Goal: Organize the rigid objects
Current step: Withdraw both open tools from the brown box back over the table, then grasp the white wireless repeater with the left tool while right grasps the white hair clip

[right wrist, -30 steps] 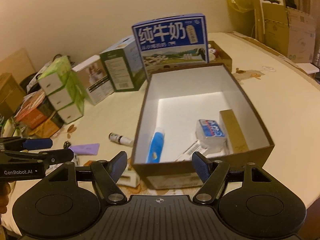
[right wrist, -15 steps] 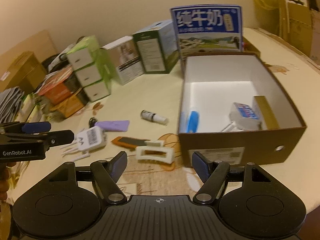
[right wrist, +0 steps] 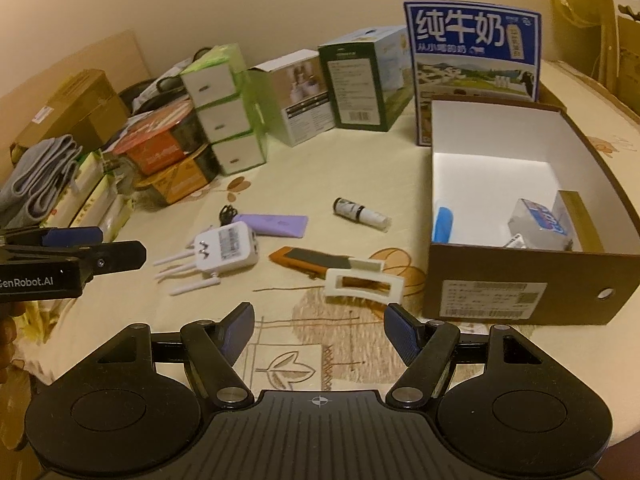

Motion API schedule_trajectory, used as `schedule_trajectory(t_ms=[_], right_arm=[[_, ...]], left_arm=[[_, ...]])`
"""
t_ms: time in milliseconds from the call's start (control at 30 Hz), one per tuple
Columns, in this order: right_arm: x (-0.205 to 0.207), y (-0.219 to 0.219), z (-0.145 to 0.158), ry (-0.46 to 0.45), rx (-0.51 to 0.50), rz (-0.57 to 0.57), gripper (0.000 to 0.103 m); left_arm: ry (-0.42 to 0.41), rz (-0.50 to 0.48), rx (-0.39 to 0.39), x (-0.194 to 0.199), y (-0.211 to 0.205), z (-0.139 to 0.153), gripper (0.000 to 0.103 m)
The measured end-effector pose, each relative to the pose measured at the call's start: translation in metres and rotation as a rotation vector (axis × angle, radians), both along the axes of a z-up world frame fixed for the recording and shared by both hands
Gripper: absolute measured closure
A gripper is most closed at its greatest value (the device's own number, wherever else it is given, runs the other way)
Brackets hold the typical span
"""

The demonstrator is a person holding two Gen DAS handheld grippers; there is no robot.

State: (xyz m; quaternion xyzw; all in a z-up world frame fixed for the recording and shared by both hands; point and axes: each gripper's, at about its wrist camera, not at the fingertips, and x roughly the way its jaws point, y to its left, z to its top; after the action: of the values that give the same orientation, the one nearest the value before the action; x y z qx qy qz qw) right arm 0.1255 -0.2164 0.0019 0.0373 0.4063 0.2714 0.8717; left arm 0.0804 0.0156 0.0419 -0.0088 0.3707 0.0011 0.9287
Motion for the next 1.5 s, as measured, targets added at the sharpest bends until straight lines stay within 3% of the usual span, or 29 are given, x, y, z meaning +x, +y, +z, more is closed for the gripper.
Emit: schedule_trajectory(t_ms=[500, 1100, 1300, 1500], right_arm=[[-0.007, 0.023, -0.019, 0.044, 0.003, 0.05, 0.034], [0.002, 0.033, -0.043, 0.09, -0.006, 0.049, 0.034], [0.008, 0.038, -0.053, 0.074, -0.03, 0.061, 0.034], [0.019, 0.049, -0.063, -0.009, -0.086, 0.102, 0.034]], left_arm=[[0.038, 0.054, -0.016, -0.02, 0.016, -0.017, 0.027], [0.104, 0.092, -0.03, -0.016, 0.033, -0.049, 0.027], [0.105, 0.079, -0.035, -0.011, 0.036, -0.061, 0.027], [0.109, 0.068, -0.027, -0.004, 0.042, -0.073, 0.03]])
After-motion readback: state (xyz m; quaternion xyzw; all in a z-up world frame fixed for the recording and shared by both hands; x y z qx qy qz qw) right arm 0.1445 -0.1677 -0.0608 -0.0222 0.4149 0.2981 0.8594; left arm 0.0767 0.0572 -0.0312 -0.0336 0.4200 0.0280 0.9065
